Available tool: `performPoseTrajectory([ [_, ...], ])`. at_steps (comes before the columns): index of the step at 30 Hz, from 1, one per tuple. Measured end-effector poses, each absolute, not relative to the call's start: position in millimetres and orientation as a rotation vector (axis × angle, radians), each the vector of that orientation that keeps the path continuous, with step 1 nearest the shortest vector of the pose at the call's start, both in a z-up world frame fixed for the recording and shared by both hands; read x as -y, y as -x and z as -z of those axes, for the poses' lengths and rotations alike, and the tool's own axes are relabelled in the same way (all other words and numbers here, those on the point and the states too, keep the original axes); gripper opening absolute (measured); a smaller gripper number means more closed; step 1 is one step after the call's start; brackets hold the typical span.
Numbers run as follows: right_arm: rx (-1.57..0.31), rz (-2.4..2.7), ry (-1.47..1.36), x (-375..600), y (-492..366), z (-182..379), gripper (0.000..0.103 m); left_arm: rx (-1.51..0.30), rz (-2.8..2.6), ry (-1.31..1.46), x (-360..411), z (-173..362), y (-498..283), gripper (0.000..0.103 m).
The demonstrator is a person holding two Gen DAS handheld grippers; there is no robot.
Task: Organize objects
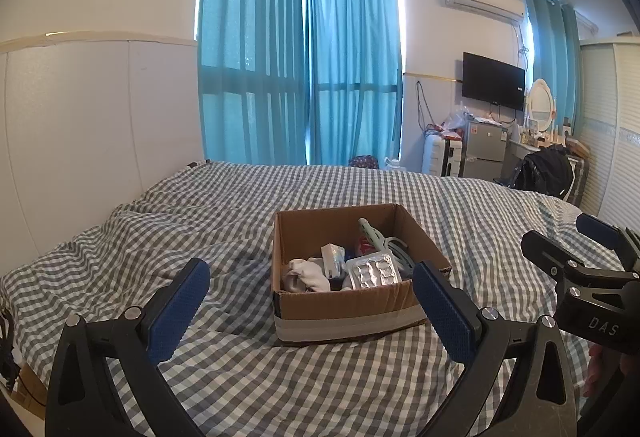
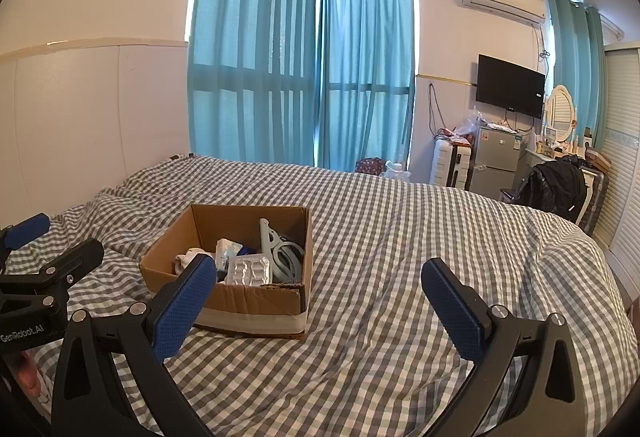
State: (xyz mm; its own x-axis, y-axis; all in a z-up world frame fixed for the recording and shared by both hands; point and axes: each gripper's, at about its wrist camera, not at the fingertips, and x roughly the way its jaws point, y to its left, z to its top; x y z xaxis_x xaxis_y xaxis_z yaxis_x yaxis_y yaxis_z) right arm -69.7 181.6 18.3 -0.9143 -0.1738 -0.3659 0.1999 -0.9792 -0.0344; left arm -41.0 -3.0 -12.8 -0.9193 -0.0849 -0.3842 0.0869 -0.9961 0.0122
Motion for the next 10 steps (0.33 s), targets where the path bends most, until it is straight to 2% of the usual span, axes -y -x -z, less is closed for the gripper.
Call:
performPoseTrajectory([
  [10,-0.099,2.893,-0.552,-181.2,69.1,-17.4,0.103,0.002,3.000,-0.594,2.2,13.9,39.2,0.103],
])
